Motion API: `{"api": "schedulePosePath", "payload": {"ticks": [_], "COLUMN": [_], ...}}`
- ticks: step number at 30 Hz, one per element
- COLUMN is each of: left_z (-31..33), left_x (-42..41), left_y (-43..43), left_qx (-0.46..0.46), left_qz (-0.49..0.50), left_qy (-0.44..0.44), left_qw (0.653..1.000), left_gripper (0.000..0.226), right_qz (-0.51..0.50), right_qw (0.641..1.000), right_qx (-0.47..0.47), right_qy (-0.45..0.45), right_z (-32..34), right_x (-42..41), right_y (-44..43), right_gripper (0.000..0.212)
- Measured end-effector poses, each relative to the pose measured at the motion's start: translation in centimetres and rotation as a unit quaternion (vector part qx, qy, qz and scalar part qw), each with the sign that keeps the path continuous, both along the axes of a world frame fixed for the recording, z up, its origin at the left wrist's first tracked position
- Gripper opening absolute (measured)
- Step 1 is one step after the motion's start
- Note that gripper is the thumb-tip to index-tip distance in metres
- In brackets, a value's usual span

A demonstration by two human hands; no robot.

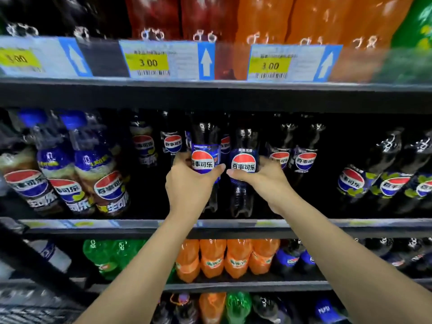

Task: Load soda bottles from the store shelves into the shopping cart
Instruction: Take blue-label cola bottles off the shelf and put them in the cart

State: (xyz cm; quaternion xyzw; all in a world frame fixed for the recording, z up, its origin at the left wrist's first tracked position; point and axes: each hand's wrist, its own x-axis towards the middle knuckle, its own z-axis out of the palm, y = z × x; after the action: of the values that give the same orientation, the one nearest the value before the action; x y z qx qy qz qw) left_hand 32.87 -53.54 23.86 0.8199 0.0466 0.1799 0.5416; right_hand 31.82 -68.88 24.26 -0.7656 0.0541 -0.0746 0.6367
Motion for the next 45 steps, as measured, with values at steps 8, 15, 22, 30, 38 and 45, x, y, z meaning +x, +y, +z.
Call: {"api": "schedulePosePath", "payload": {"ticks": [8, 15, 22, 30, 38, 45], "left_z": [-3.6, -5.3, -5.0, -5.1, -5.9, -5.4], "left_x": [-0.3, -0.7, -1.4, -1.8, -0.9, 2.0], "left_y": [-0.3, -0.7, -0.4, 2.5, 1.4, -0.9], "left_qx": [0.008, 0.015, 0.041, 0.078, 0.107, 0.123], "left_qz": [0.005, -0.023, -0.048, -0.115, -0.096, -0.087], "left_qy": [-0.05, -0.083, -0.076, -0.072, -0.08, -0.082], "left_qw": [0.999, 0.996, 0.995, 0.988, 0.986, 0.985], "left_gripper": [0.06, 0.06, 0.062, 0.072, 0.062, 0.054], "right_qz": [-0.016, -0.036, -0.059, -0.2, -0.19, -0.192], "right_qw": [0.994, 0.989, 0.986, 0.947, 0.942, 0.94], "right_qx": [-0.076, -0.087, -0.122, -0.231, -0.262, -0.278], "right_qy": [-0.079, -0.118, -0.094, -0.095, -0.092, -0.043], "right_z": [-2.9, -4.7, -4.6, -7.3, -6.9, -5.6], "right_x": [0.1, -0.7, -1.4, -3.6, -2.3, 0.7], "right_y": [-0.4, -0.2, 0.3, 2.7, 2.5, 1.3], "right_gripper": [0.043, 0.054, 0.056, 0.072, 0.039, 0.036]}}
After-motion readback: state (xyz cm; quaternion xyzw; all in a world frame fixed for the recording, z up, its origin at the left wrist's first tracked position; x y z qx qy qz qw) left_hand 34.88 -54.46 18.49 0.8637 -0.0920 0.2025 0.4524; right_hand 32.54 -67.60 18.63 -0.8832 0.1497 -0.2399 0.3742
